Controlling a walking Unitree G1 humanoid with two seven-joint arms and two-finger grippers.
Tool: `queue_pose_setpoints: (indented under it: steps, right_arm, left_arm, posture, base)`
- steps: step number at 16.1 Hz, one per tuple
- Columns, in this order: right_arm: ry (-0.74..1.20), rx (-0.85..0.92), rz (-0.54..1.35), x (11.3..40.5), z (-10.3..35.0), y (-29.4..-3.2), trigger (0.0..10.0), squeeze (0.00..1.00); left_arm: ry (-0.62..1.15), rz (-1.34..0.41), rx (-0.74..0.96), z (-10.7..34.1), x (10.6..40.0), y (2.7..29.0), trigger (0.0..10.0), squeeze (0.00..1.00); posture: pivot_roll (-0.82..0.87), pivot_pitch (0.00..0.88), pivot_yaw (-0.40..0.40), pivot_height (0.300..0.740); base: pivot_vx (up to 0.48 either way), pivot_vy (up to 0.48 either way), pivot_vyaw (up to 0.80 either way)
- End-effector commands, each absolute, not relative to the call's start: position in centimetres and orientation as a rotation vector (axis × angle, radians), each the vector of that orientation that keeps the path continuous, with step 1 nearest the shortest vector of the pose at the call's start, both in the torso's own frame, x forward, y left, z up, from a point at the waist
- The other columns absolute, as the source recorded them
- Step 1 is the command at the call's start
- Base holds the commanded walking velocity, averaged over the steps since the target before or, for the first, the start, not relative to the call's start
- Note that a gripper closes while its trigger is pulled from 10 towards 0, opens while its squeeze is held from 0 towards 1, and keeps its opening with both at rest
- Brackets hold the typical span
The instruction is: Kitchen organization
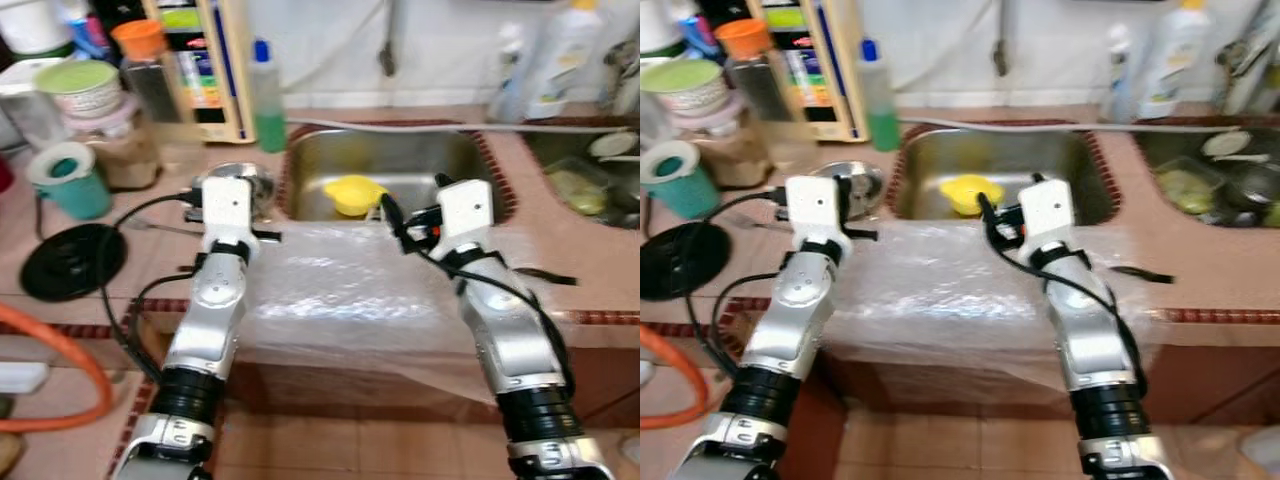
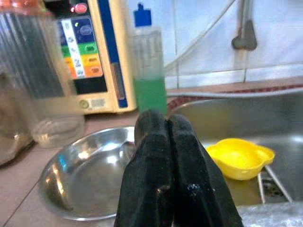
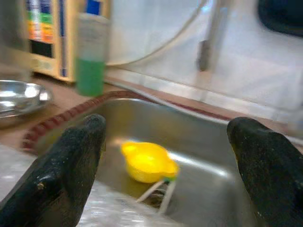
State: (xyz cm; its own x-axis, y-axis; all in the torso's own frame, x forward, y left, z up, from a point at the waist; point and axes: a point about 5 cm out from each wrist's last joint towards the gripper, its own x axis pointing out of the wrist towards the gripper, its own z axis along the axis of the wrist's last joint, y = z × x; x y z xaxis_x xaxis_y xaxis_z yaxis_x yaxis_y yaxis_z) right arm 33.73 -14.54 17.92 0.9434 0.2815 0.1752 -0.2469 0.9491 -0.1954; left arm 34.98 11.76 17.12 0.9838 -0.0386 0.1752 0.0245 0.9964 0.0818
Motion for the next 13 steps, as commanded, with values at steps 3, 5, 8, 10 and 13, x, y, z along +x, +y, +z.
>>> queue_pose_setpoints:
  steps: [3, 5, 8, 10, 13]
  right_arm:
    - [-0.225, -0.166, 0.287, 33.7, 18.4, -13.8, 10.0, 0.0]
    - [-0.225, -0.166, 0.285, 33.8, 18.4, -13.9, 10.0, 0.0]
    - [-0.233, -0.159, 0.28, 33.7, 18.4, -13.8, 10.0, 0.0]
    - [-0.28, -0.165, 0.286, 33.5, 19.0, -13.5, 10.0, 0.0]
    - [-0.279, -0.158, 0.283, 33.6, 19.1, -13.5, 10.0, 0.0]
  left_arm:
    - [-0.166, 0.001, 0.088, 17.3, 35.0, 12.9, 10.0, 0.0]
    - [-0.172, 0.006, 0.061, 17.4, 34.8, 12.9, 10.0, 0.0]
    - [-0.177, 0.022, 0.07, 17.6, 34.9, 13.4, 10.0, 0.0]
    - [-0.192, 0.032, 0.075, 18.0, 34.8, 13.7, 10.0, 0.0]
    - [-0.201, 0.032, 0.084, 18.4, 34.9, 13.7, 10.0, 0.0]
  posture:
    - [0.03, 0.0, 0.078, 0.74]
    - [0.03, 0.0, 0.079, 0.74]
    - [0.03, 0.0, 0.08, 0.74]
    - [0.03, 0.0, 0.081, 0.74]
    - [0.03, 0.0, 0.078, 0.74]
  base:
    - [0.0, -0.436, 0.0]
    - [0.0, 0.0, 0.0]
    - [0.0, 0.0, 0.0]
    - [0.0, 0.0, 0.22]
    - [0.0, 0.0, 0.63]
